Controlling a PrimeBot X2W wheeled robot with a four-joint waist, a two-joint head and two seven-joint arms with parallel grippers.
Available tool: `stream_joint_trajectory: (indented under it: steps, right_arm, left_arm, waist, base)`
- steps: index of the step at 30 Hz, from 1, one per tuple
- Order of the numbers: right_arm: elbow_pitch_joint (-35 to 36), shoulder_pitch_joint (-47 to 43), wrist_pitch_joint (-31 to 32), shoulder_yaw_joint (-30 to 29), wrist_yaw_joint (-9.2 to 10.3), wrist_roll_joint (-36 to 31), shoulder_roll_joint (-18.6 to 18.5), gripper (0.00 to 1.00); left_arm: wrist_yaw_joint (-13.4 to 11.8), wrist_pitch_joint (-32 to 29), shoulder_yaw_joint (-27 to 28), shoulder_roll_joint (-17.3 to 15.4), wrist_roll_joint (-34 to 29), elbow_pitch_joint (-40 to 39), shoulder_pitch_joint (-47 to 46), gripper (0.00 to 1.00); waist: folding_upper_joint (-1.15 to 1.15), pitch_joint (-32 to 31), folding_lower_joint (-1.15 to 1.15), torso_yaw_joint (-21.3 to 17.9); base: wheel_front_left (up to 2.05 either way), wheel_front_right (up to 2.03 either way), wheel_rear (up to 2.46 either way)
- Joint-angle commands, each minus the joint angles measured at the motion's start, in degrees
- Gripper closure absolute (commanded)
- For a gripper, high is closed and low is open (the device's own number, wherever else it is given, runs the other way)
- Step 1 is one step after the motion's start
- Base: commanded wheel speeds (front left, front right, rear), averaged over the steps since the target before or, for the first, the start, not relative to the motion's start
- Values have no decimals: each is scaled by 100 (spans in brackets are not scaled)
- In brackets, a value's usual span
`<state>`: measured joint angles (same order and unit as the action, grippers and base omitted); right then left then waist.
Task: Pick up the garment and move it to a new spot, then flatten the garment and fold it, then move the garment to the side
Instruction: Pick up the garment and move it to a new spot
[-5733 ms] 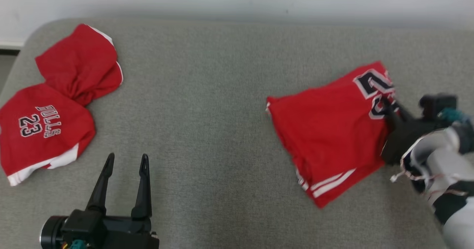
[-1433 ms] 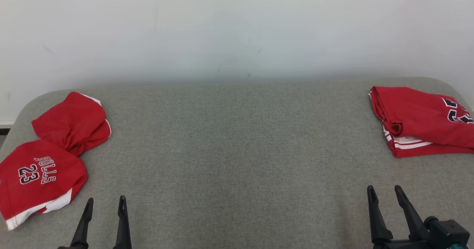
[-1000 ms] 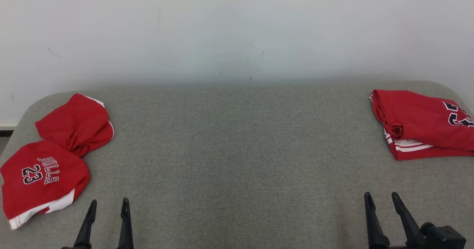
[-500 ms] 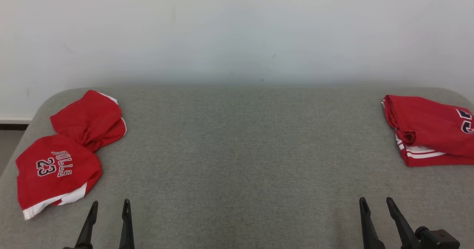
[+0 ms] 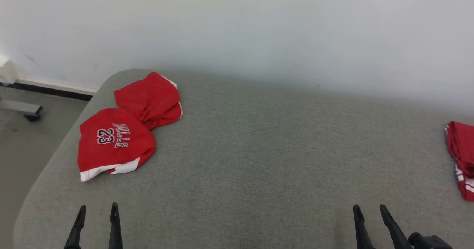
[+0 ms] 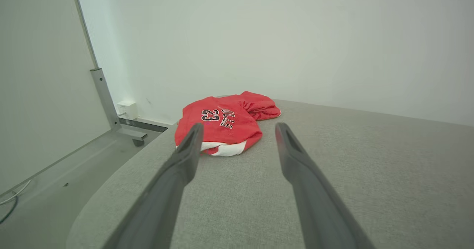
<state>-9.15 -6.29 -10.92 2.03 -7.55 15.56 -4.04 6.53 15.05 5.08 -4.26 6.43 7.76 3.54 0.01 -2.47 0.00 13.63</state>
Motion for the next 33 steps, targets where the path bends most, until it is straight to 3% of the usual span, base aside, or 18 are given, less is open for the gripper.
stream_joint_trajectory:
  steps: [1,10,17,33]
  right_arm:
    - [-10,-43,-14,11,15,11,29,0]
    - [-68,72,-15,127,15,-8,58,0]
    - [-96,132,-22,182,15,-32,68,0]
    - [-78,205,32,170,15,-50,1,0]
  left_arm:
    - [-19,17,34,-47,24,2,91,0]
    - [-88,17,219,-112,90,-41,198,0]
    - [-121,17,331,-137,148,-76,232,0]
    - [-126,17,392,-117,223,-33,12,0]
  waist:
    - [-1,-28,0,558]
    - [-1,-24,0,1188]
    - [-1,38,0,1403]
    - [-1,185,0,1239]
  base:
    - [0,0,0]
    - [0,0,0]
    - [0,0,0]
    - [0,0,0]
